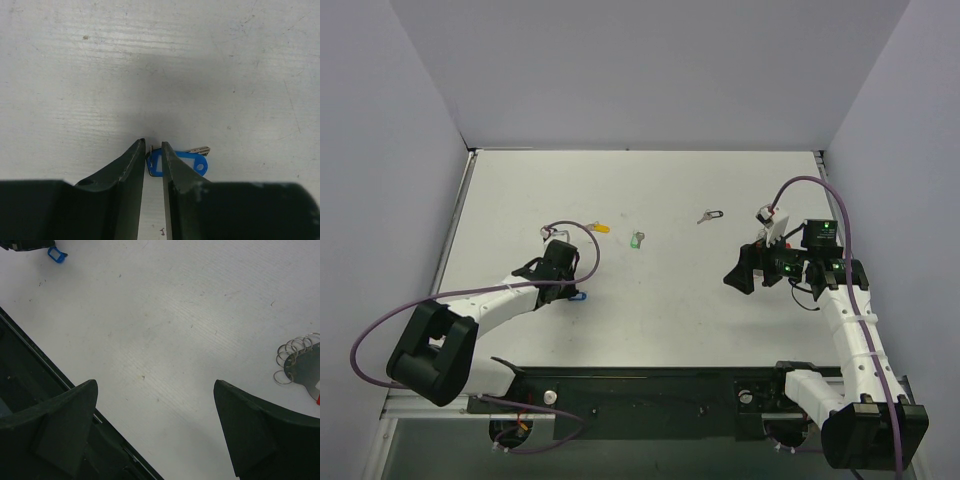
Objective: Put the keys on the keyring
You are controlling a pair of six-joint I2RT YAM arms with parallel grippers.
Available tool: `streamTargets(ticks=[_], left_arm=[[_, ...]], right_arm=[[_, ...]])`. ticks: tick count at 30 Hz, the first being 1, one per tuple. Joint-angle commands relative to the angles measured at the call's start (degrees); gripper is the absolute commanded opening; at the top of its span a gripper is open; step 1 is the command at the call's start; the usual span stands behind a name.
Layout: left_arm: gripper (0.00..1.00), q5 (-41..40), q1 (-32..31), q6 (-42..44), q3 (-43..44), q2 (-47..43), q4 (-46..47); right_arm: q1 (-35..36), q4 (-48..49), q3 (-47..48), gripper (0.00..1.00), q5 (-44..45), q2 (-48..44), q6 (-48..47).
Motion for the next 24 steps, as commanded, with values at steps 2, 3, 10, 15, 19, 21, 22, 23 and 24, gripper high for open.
streamTargets(ticks=[2,3,10,15,19,21,22,23,24], left_arm=[[0.27,0.8,0.2,0.6,2.5,0.3,-0.6],[0.27,0.7,0.3,0.6,2.5,0.2,-0.8],[0.27,-0.4,-0.2,0.3,2.8,-0.9,-2.1],[0.27,-0.7,-0.7,0.0,2.7,-1.6,-2.6],[0.27,-1.0,-0.8,-0.1,2.9,-1.9,-2.8],[0.27,-1.0,-0.8,-0.2,3.0,-2.2,-3.2],[0.27,-0.9,-0.8,-0.2,3.1,-2.3,-3.3],[0.27,-1.2,-0.9,-0.2,3.2,-2.4,-3.3],[0.27,-1.2,-0.9,-0.2,3.2,-2.7,-3.4]], right_arm=[[0.2,-1.1,0.2,0.94,-0.6,0.2,-1.2],[0.3,-1.1,0.0,0.94,-0.6,0.3,-1.2],[0.4,-1.1,0.2,0.94,-0.6,0.3,-1.3],[0.6,-1.3,0.2,0.95,-0.6,0.5,-1.4],[0.8,-1.4,0.2,0.95,-0.6,0.6,-1.4],[0.7,-1.4,0.3,0.95,-0.6,0.6,-1.5],[0.8,-1.5,0.4,0.94,-0.6,0.6,-1.5],[0.8,-1.4,0.3,0.94,-0.6,0.6,-1.5],[0.9,-1.4,0.3,0.94,-0.6,0.5,-1.6]])
